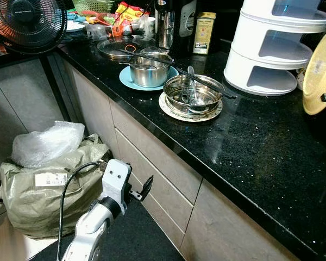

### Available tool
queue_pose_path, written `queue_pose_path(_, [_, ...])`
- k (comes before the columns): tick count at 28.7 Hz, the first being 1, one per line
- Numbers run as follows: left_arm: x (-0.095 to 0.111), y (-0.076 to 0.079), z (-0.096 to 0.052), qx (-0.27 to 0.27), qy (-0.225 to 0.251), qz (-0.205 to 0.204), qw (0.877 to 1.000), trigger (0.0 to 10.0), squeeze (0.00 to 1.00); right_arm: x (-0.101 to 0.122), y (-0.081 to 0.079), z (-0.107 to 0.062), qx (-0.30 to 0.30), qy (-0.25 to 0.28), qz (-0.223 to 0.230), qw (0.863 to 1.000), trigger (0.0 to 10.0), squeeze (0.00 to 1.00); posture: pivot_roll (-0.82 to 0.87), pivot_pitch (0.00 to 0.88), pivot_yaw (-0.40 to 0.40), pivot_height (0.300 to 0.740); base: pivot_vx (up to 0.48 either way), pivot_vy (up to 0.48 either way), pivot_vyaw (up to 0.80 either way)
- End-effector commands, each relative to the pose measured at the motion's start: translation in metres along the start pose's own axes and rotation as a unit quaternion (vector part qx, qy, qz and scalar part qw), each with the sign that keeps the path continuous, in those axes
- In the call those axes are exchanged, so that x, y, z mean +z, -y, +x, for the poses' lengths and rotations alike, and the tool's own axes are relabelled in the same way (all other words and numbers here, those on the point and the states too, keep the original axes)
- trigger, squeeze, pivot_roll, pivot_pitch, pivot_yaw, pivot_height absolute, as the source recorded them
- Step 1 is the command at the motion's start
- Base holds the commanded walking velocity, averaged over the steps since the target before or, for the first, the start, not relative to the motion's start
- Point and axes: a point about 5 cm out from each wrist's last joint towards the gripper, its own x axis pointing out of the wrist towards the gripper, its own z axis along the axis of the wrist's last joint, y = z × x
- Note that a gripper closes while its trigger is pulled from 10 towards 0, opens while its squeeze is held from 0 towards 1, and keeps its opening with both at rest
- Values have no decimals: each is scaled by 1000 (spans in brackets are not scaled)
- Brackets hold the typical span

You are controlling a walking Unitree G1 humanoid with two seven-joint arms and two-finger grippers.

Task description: Kitchen organization

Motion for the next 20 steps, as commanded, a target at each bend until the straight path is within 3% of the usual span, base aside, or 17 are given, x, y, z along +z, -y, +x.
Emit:
queue_pose_path(1, [0, -1, -1, -2, -1, 3, 1000, 10000, 0, 3, -9, -3, 36, 14, 28, 999, 10000, 0, 29, 0, 10, 740, 0, 0, 0])
queue_pose_path(4, [-1, -1, -1, -3, -1, 3, 1000, 10000, 0, 4, -21, -8, 83, 17, 62, 994, 10000, 0, 29, 0, 11, 740, 0, 0, 0])
queue_pose_path(9, [-1, -1, -1, -5, -2, 2, 1000, 10000, 0, 8, -38, -19, 169, 26, 142, 975, 10000, 0, 27, 0, 16, 740, 0, 0, -641])
queue_pose_path(15, [3, 2, 0, -21, 7, -3, 1000, 10000, 0, 5, -45, -23, 194, 15, 146, 970, 10000, 0, 25, 0, 15, 740, 0, 0, -800])
queue_pose_path(20, [13, 15, 4, -63, 26, -11, 998, 10000, 0, 9, -45, -26, 208, 19, 168, 963, 10000, 0, 23, 0, 16, 740, 0, 0, -800])
